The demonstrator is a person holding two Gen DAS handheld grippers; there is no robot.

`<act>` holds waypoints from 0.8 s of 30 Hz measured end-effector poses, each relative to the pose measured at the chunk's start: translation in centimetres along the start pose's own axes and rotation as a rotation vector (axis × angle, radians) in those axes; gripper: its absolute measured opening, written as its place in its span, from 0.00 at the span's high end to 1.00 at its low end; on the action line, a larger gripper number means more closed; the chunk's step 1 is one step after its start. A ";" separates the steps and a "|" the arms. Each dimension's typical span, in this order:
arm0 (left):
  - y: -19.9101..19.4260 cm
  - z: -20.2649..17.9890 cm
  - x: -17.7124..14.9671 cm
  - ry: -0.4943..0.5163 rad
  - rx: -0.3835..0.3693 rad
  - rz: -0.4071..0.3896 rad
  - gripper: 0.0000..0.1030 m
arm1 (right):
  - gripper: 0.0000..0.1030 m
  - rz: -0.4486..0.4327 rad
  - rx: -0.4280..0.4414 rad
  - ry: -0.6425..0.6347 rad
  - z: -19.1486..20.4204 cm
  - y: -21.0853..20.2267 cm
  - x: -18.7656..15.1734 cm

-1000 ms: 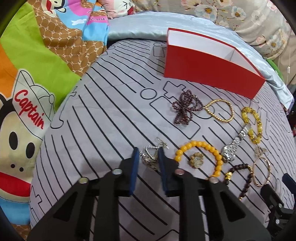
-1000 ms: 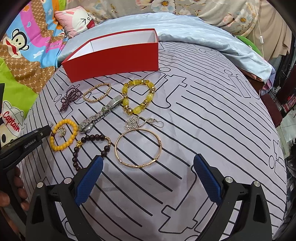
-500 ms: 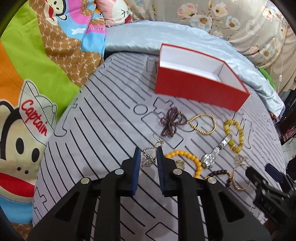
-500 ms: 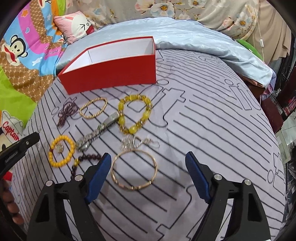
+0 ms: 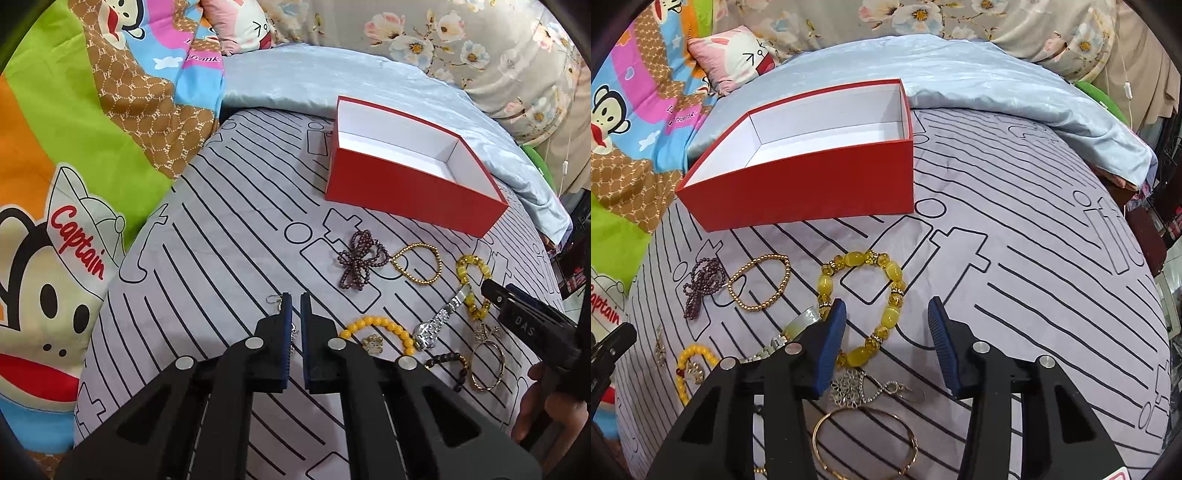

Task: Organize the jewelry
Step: 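Grasp the silver charm with the left tool while the right tool grasps the yellow glass-bead bracelet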

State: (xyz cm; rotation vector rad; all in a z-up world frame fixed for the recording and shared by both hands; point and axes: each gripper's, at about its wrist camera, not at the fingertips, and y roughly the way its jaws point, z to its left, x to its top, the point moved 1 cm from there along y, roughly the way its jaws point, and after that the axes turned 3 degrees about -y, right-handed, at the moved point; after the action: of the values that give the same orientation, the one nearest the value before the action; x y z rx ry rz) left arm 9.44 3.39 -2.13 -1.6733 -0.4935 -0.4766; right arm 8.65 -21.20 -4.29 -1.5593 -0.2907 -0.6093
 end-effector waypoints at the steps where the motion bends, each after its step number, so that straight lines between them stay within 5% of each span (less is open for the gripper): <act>1: 0.1 0.1 -0.1 -0.002 -0.001 0.004 0.96 | 0.60 0.007 0.002 -0.002 0.0 0.3 0.0; 5: 0.7 0.5 -0.6 -0.005 -0.002 0.034 0.91 | 0.61 0.014 0.004 -0.006 0.1 0.6 -0.3; 7: 1.0 0.8 -1.1 -0.002 0.018 0.041 0.62 | 0.61 0.011 0.001 -0.010 0.2 0.6 -0.4; 9: 1.3 1.2 -1.5 -0.003 0.043 0.035 0.54 | 0.61 0.009 0.001 -0.012 0.2 0.6 -0.4; 12: 1.8 1.4 -1.8 0.004 0.053 0.046 0.49 | 0.65 0.002 -0.005 -0.013 0.3 0.6 -0.4; 16: 2.7 1.4 -2.0 0.006 0.056 0.056 0.49 | 0.89 -0.007 -0.006 -0.006 0.0 0.7 -0.4; 24: 3.8 1.7 -1.5 -0.007 0.061 0.027 0.57 | 0.92 0.003 0.006 0.000 -0.3 0.5 -0.5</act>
State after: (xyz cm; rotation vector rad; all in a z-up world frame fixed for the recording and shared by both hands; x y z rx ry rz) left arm 10.42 4.43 -6.29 -1.6214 -0.4855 -0.4321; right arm 8.41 -21.40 -5.01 -1.5534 -0.2898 -0.6056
